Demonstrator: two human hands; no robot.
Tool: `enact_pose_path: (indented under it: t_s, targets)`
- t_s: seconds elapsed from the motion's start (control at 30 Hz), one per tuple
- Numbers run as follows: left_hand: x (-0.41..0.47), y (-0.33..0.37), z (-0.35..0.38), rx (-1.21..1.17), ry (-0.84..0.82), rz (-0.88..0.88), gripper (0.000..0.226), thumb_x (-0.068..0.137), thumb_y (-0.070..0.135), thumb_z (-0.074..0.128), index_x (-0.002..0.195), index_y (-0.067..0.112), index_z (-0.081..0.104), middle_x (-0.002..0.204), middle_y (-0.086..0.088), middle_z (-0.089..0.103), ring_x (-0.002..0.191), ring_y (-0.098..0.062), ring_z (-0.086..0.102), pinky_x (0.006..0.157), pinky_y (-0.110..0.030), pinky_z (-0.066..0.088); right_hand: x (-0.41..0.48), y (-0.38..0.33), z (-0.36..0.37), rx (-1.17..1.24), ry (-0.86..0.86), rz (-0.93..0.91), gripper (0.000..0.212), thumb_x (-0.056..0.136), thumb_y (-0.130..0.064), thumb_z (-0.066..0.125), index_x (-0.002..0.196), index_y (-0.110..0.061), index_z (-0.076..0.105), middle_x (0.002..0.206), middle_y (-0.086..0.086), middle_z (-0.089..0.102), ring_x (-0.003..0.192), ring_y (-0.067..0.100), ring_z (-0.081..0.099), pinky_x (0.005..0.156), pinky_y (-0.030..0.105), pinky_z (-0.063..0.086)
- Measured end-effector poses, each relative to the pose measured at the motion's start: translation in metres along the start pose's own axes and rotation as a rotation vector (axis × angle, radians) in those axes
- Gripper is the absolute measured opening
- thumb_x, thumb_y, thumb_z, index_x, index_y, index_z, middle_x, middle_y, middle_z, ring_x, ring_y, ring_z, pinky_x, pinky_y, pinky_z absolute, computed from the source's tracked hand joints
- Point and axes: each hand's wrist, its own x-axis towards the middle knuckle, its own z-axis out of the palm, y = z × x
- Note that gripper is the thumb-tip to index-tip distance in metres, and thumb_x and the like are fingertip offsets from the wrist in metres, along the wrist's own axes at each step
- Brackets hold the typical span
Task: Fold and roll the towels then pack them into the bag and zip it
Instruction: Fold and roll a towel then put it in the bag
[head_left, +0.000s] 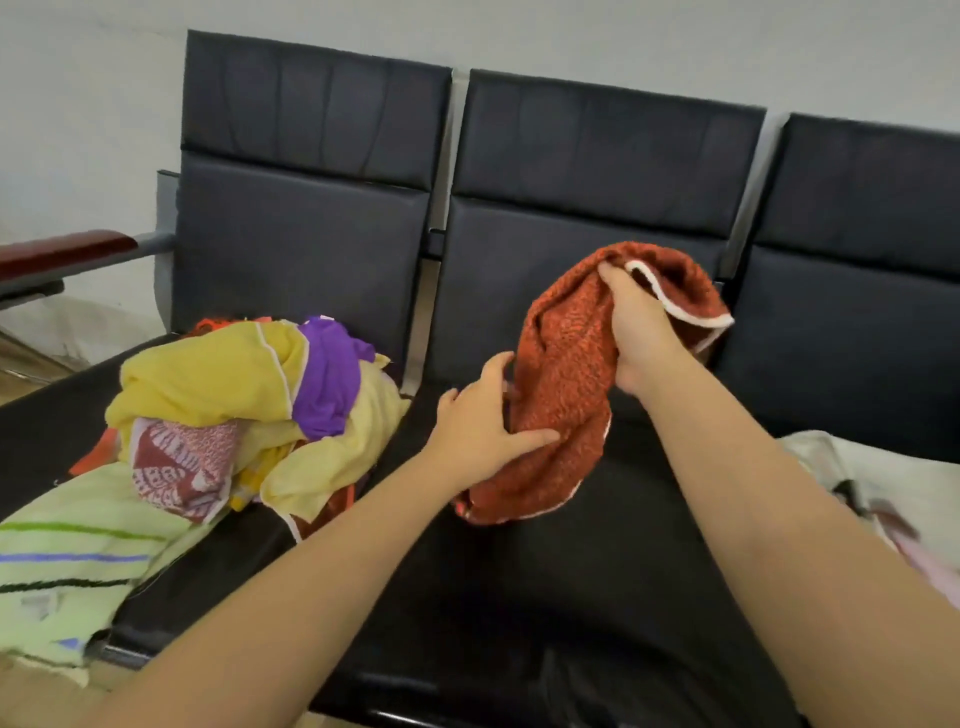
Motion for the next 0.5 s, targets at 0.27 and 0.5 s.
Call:
enact_pose_path:
  t_s: [0.27, 0.5]
  targets:
    - [0.006, 0.047, 0.019, -1.291, -0.101, -0.441, 0.035, 0.103, 0.032, 0.033, 0.119, 0.013, 0.058, 0.112, -0.006, 0.068, 0.101, -0.019, 0.064, 0.087, -0.039, 0.051, -0.010, -0.022, -0.055, -0.415, -0.192, -0.127, 0.063, 0.091, -0.034, 0.057, 0.148, -0.028, 0.030, 0.120, -0.007, 0.053, 0.106, 0.019, 0.058, 0.088, 0.035, 0.044]
    - [-0.043, -0.012, 0.074, -0.227, -0.013, -0.829, 0.063, 0.079, 0.042, 0.066, 0.129, 0.010, 0.046, 0.128, -0.014, 0.048, 0.112, -0.032, 0.054, 0.097, -0.039, 0.045, -0.034, 0.102, -0.156, -1.445, -0.268, 0.094, 0.031, 0.093, -0.039, 0.054, 0.069, -0.021, 0.051, 0.075, 0.004, 0.057, 0.073, 0.027, 0.060, 0.061, 0.026, 0.040]
